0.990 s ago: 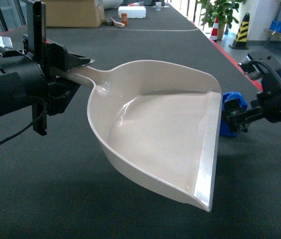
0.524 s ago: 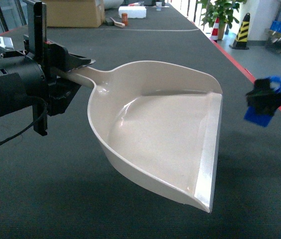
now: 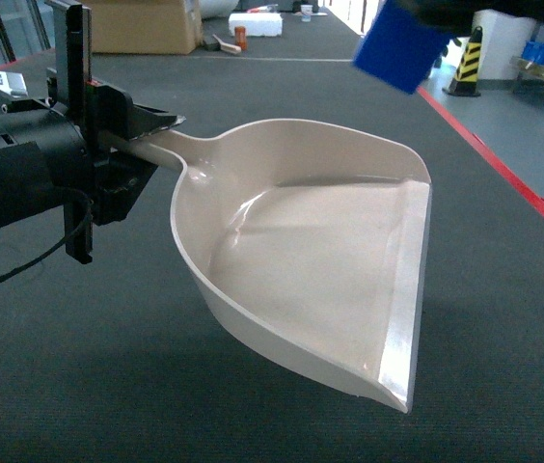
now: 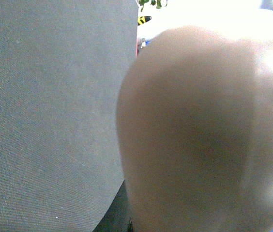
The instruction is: Place part in tray to right shelf
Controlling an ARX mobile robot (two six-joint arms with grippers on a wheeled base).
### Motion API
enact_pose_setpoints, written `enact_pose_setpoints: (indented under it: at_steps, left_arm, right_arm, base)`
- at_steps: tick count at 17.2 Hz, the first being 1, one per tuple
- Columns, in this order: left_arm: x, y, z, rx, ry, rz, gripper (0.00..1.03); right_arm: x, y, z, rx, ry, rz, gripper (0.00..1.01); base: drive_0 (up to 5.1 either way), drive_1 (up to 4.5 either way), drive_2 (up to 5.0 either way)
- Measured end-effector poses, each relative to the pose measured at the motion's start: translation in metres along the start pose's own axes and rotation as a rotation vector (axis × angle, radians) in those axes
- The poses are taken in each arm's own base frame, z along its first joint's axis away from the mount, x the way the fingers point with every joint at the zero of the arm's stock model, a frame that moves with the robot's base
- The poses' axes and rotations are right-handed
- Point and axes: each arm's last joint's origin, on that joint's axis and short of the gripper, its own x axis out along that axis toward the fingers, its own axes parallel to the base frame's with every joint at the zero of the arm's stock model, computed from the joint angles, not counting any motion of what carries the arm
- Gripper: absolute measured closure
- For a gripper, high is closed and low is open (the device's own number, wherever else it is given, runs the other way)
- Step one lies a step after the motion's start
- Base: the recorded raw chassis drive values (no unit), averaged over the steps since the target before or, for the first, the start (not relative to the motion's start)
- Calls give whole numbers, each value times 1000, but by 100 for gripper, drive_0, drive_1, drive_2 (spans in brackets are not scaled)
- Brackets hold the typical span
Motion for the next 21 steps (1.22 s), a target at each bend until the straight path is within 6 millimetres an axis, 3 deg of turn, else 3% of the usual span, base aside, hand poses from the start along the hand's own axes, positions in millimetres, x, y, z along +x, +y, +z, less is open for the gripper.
enact_pose_setpoints:
  at_steps: [1, 2, 4, 5, 7, 9, 10, 12, 15, 17, 21]
  left_arm:
    - [0, 0, 0, 0, -1, 0, 83]
    - [0, 0, 0, 0, -1, -1, 83]
    - [0, 1, 0, 2, -1, 4, 83]
    - [0, 0, 0, 4, -2, 3, 83]
    - [0, 0, 0, 4, 1, 2, 83]
    - [0, 0, 0, 4, -1, 1, 83]
    - [0, 0, 0, 4, 0, 2, 83]
    - [0, 0, 0, 4, 0, 1, 83]
    - [0, 0, 0, 4, 0, 2, 84]
    - [0, 0, 0, 4, -1, 2, 84]
    - [-1, 1, 3, 3, -14, 6, 84]
  right_arm:
    - [27, 36, -27, 7, 114, 65, 36]
    - [45, 49, -42, 6, 161, 65, 23]
    - [48, 50, -36, 11, 106, 62, 2]
    - [42, 49, -30, 12, 70, 49, 2]
    - [12, 41, -13, 11, -18, -10, 3]
    - [-33, 24, 2, -20, -137, -157, 3]
    - [-59, 14, 0, -55, -179, -263, 3]
    - [-102, -6, -25, -103, -111, -444, 3]
    - [-172, -24, -85, -100, 59, -629, 3]
    - [-187, -19, -76, -94, -49, -617, 3]
    - [-184, -19, -73, -90, -42, -605, 3]
  base:
    - [0, 0, 0]
    - [0, 0, 0]
    - [0, 0, 0]
    - [0, 0, 0]
    - [0, 0, 0]
    - [0, 0, 0]
    - [0, 0, 0]
    - [0, 0, 0]
    - [0, 0, 0]
    - [0, 0, 0]
    - [377, -181, -181]
